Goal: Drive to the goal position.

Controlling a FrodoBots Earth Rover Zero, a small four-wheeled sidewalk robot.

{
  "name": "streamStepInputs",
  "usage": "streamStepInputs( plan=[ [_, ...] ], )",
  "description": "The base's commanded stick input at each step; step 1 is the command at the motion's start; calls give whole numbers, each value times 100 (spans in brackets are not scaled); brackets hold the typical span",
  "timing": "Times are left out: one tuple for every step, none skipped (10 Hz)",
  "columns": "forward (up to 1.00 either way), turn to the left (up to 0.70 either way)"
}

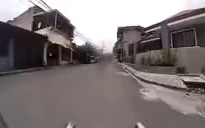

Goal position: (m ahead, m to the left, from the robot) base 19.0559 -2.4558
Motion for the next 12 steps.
streamStepInputs(
  plan=[
    [70, -13],
    [70, -14],
    [70, -11],
    [70, -3],
    [70, 0],
    [70, 0],
    [70, 0],
    [70, 0],
    [70, 0],
    [70, 0],
    [70, 0],
    [70, 1]
  ],
)
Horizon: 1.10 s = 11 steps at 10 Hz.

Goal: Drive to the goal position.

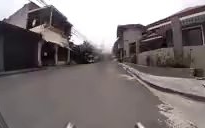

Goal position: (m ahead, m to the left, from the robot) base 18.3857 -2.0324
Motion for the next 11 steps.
streamStepInputs(
  plan=[
    [70, 12],
    [70, 14],
    [70, 14],
    [70, 14],
    [70, 14],
    [70, 5],
    [70, 0],
    [70, 0],
    [70, 0],
    [70, 0],
    [70, 0]
  ],
)
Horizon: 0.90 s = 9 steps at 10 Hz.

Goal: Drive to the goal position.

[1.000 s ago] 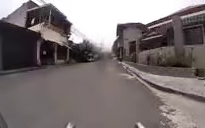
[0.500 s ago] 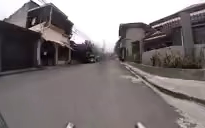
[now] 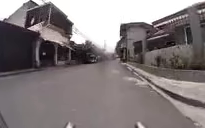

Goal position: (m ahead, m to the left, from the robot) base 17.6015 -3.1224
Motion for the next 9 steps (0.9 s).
streamStepInputs(
  plan=[
    [70, 0],
    [70, 0],
    [70, 0],
    [70, 0],
    [70, 0],
    [70, -1],
    [70, -3],
    [70, -9],
    [70, -14]
  ],
)
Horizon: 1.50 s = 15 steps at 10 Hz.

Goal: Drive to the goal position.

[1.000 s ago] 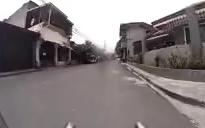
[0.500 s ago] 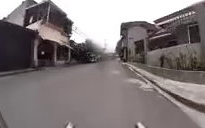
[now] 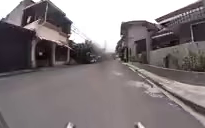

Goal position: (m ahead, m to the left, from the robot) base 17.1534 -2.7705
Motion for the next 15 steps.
streamStepInputs(
  plan=[
    [70, -5],
    [70, 0],
    [70, 0],
    [70, 0],
    [70, 0],
    [70, 0],
    [70, 0],
    [70, 0],
    [70, 0],
    [70, -8],
    [70, -13],
    [70, -8],
    [70, -4],
    [70, 0],
    [70, 0]
  ],
)
